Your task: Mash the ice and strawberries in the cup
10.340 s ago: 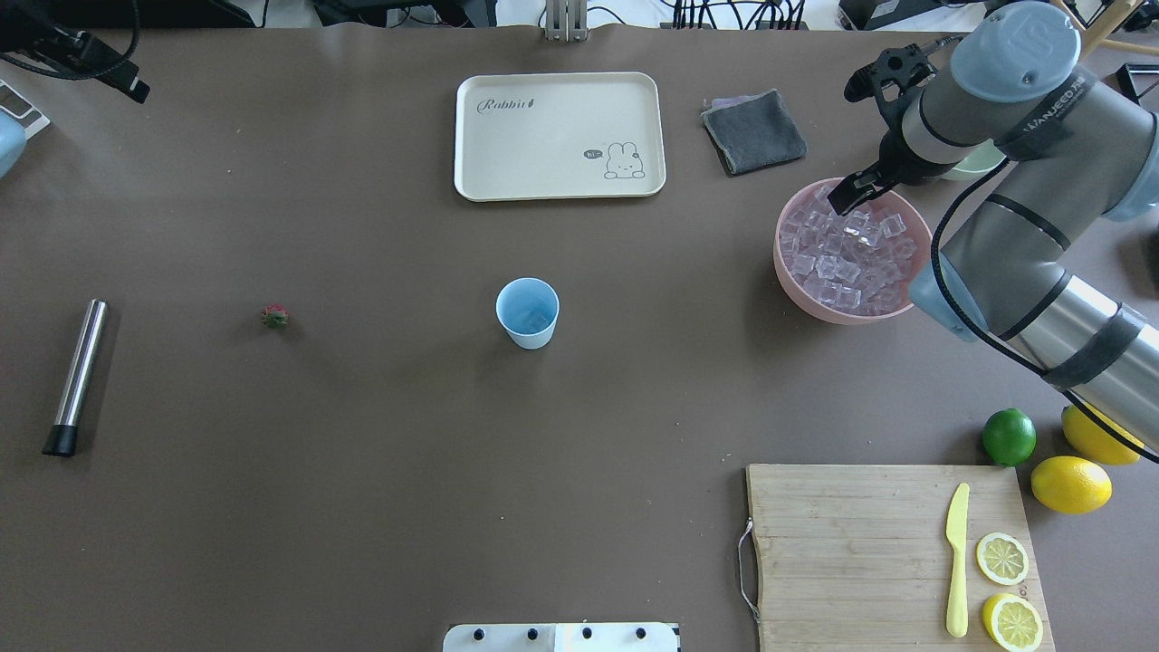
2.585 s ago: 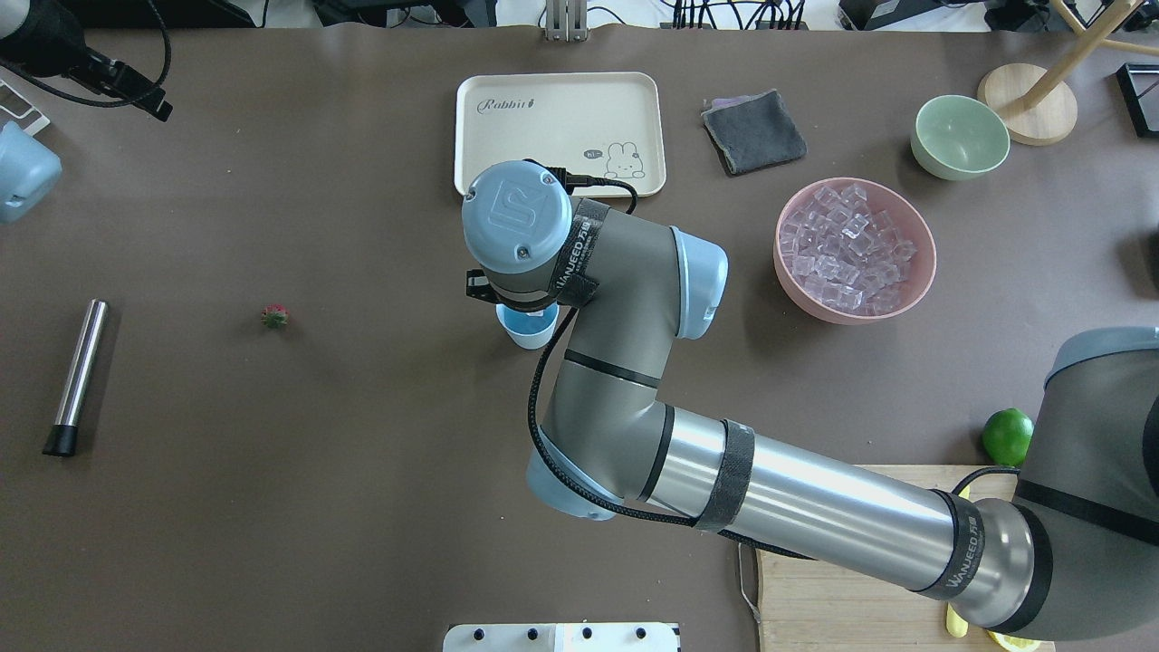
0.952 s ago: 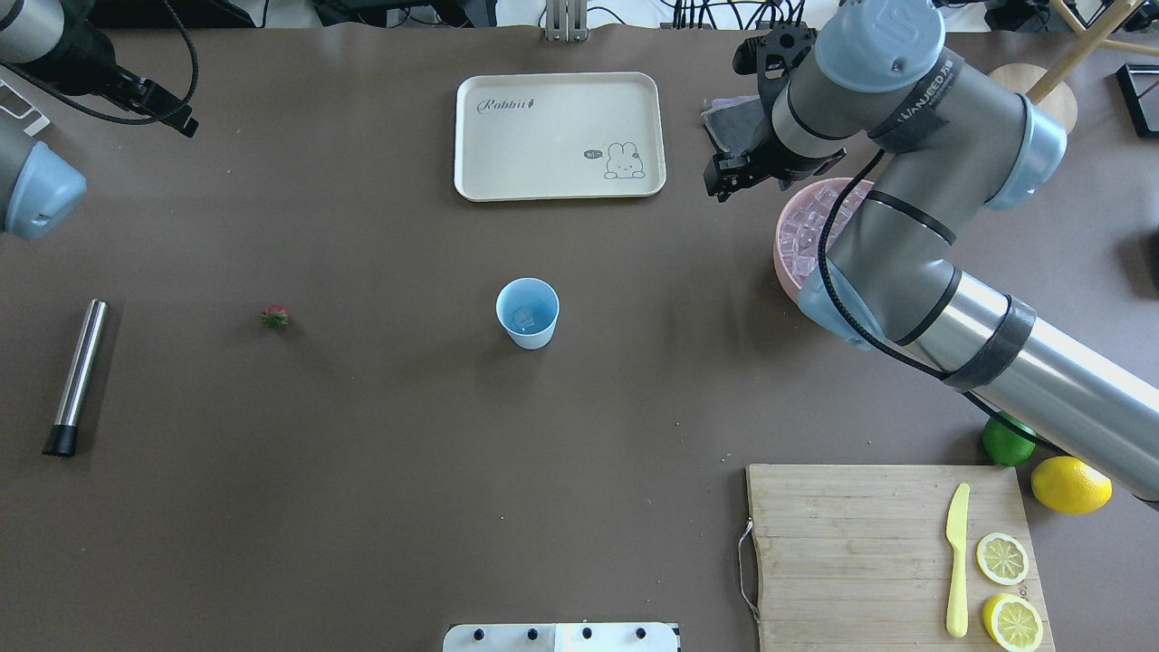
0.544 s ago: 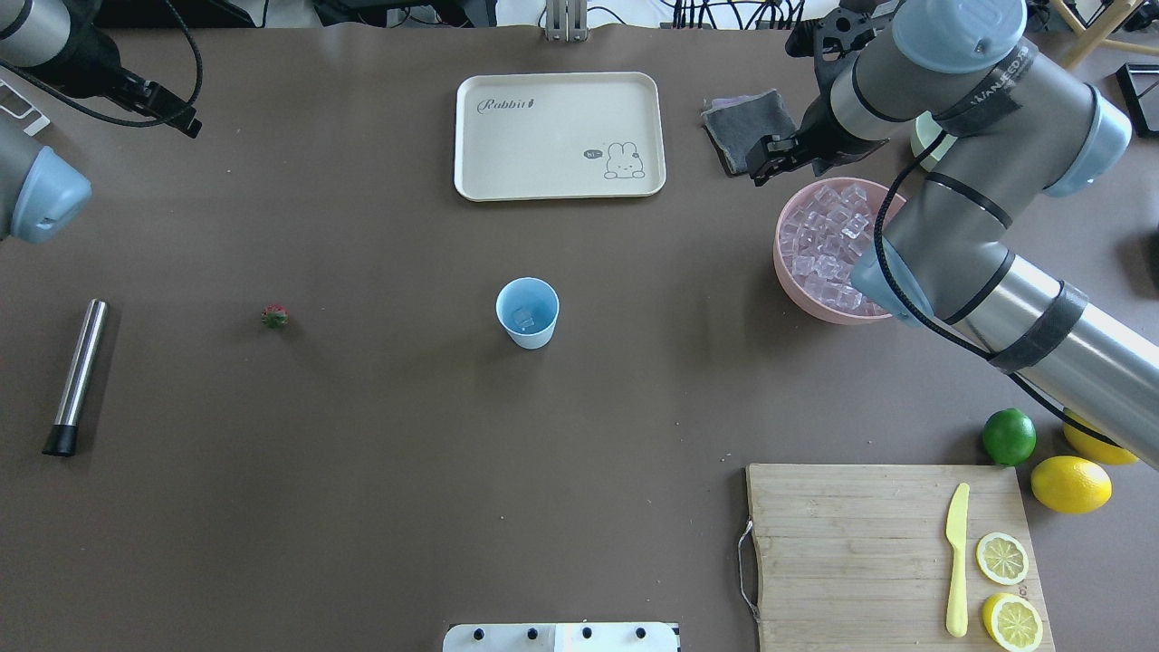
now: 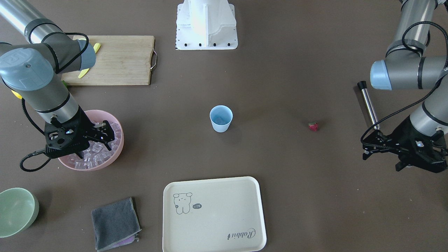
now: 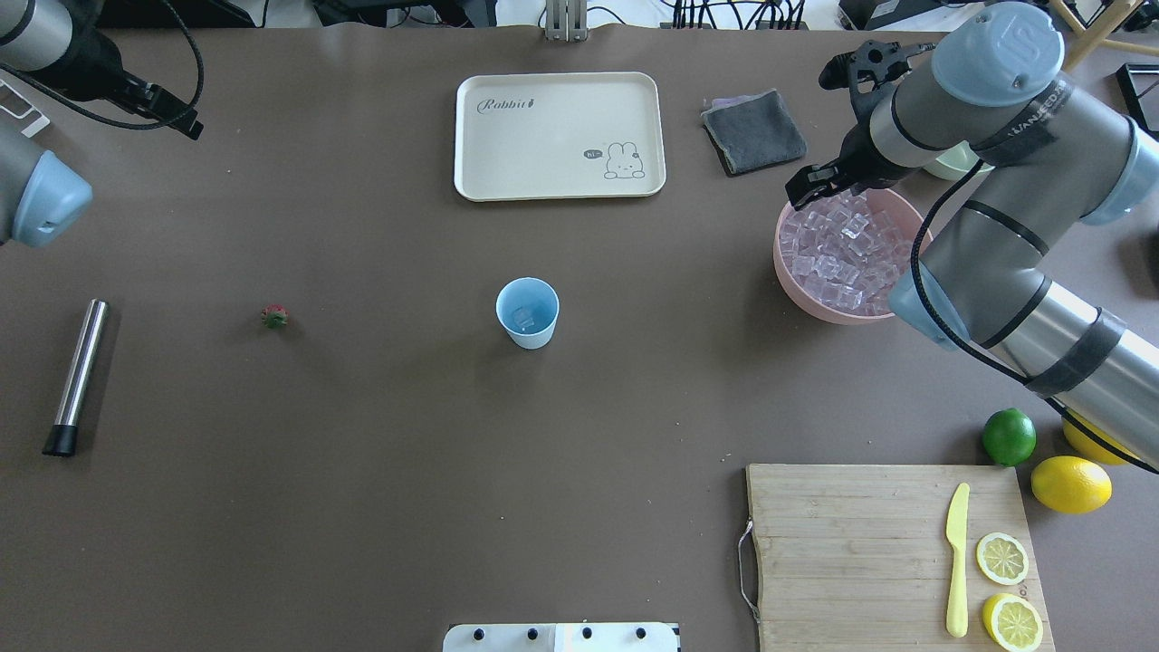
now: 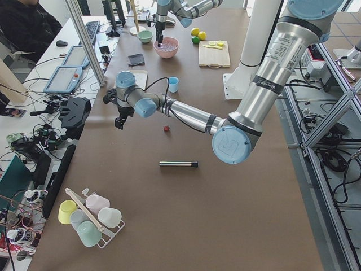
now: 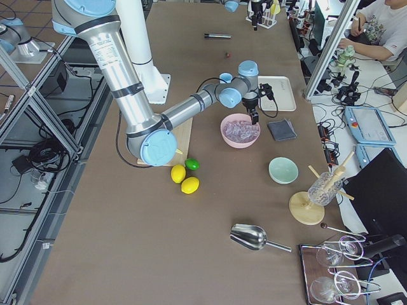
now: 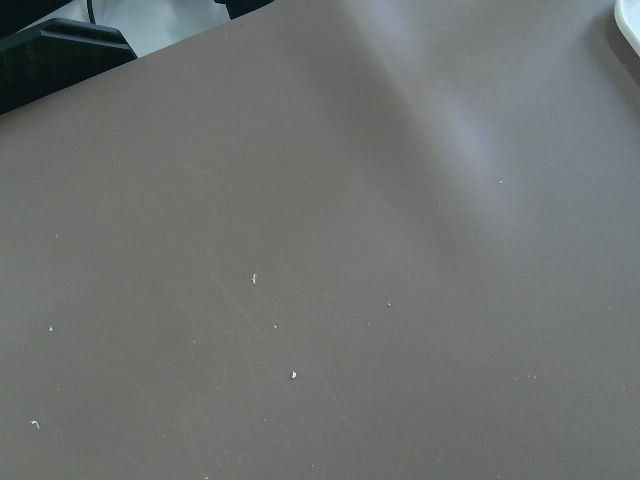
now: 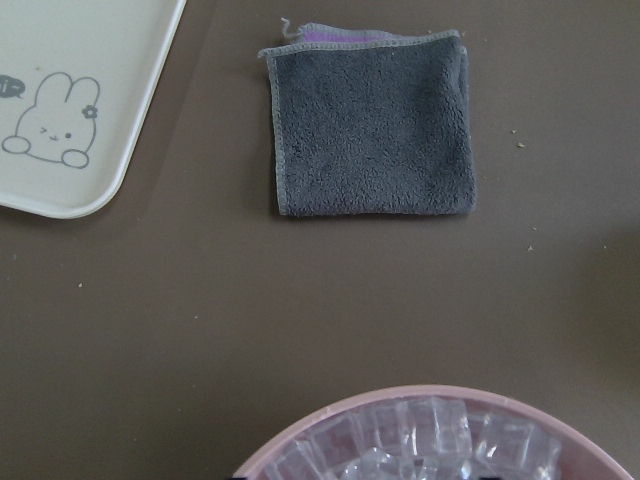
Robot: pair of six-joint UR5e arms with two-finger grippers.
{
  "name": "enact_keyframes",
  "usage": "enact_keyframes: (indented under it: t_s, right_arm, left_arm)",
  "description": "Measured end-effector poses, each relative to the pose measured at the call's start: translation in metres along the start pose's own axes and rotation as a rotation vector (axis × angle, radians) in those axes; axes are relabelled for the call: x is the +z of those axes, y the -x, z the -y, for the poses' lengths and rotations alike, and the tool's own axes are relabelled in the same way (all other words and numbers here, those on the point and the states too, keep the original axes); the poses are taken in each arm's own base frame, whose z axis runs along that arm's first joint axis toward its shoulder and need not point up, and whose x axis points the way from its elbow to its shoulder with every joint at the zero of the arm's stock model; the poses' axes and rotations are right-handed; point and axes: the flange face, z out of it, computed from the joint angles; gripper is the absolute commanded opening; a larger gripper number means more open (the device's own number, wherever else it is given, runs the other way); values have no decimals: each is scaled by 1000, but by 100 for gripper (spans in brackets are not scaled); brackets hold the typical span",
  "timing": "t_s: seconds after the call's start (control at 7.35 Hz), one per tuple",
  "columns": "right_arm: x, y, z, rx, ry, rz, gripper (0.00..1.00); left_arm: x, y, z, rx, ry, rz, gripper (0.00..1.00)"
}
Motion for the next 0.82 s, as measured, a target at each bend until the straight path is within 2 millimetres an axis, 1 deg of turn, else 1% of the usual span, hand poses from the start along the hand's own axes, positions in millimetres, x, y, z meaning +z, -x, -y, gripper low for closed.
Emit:
enact_keyframes:
  t_s: [0.41, 0.82]
  right_arm:
    - [17, -23, -23, -51, 14, -22, 81]
    - [21, -28, -27, -82, 20, -27, 81]
  left_arm:
    - [2, 0, -1, 2, -2, -2, 98]
    - [1, -1, -1, 3, -6, -4, 98]
